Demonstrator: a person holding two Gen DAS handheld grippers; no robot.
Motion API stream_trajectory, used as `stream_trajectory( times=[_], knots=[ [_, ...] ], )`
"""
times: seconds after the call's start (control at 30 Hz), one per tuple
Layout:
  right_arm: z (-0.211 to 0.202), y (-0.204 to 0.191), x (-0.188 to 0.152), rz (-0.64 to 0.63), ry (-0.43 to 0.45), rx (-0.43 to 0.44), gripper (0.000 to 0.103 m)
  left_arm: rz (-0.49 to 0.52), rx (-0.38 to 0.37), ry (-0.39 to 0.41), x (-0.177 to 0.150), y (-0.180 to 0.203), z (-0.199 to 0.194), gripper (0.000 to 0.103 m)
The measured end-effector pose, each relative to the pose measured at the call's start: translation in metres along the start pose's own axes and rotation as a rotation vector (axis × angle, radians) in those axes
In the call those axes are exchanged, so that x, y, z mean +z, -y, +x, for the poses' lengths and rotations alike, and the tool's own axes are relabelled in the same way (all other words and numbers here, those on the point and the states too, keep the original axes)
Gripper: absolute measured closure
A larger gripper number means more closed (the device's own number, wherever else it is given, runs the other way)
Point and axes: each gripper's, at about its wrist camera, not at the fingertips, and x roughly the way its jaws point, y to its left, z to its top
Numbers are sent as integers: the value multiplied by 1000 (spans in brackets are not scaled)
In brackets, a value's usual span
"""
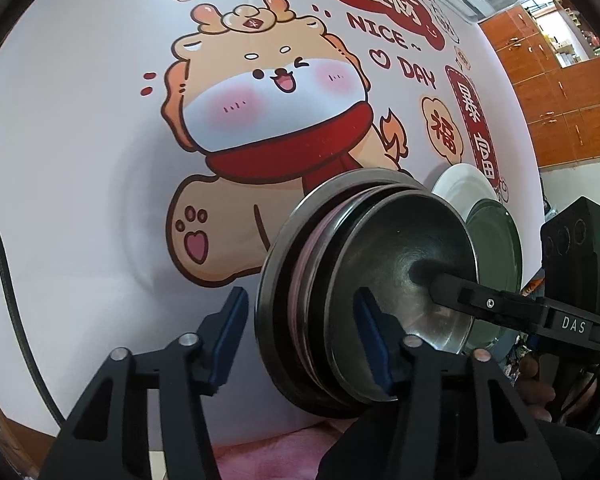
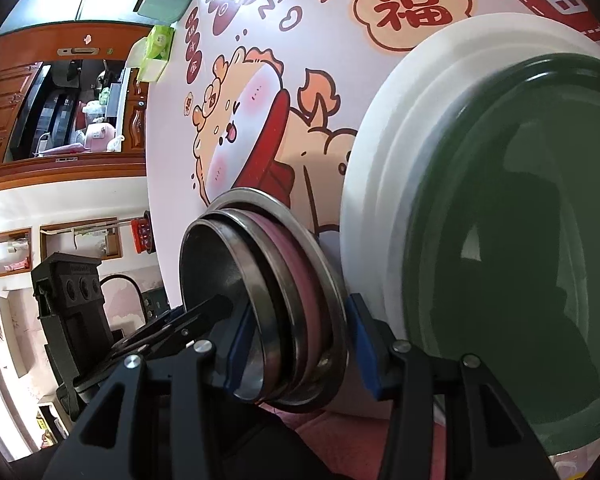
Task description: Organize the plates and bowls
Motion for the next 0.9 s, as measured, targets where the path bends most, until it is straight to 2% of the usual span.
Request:
stream_trajectory(
  times=[0.07, 0.17, 0.5, 0.9],
  knots=[
    [0, 0, 1, 2, 1, 2, 57, -1, -7, -11, 2, 0, 4, 63],
    [1, 1, 1, 5, 1, -5, 60, -5, -6, -18, 4, -2, 7, 67],
    [0, 2, 0, -6, 3, -19, 66, -10, -34, -16, 5, -6, 7, 68],
    [-6, -9, -6, -73, 23, -24, 68, 4, -11, 20, 0, -3, -6, 67]
  ],
)
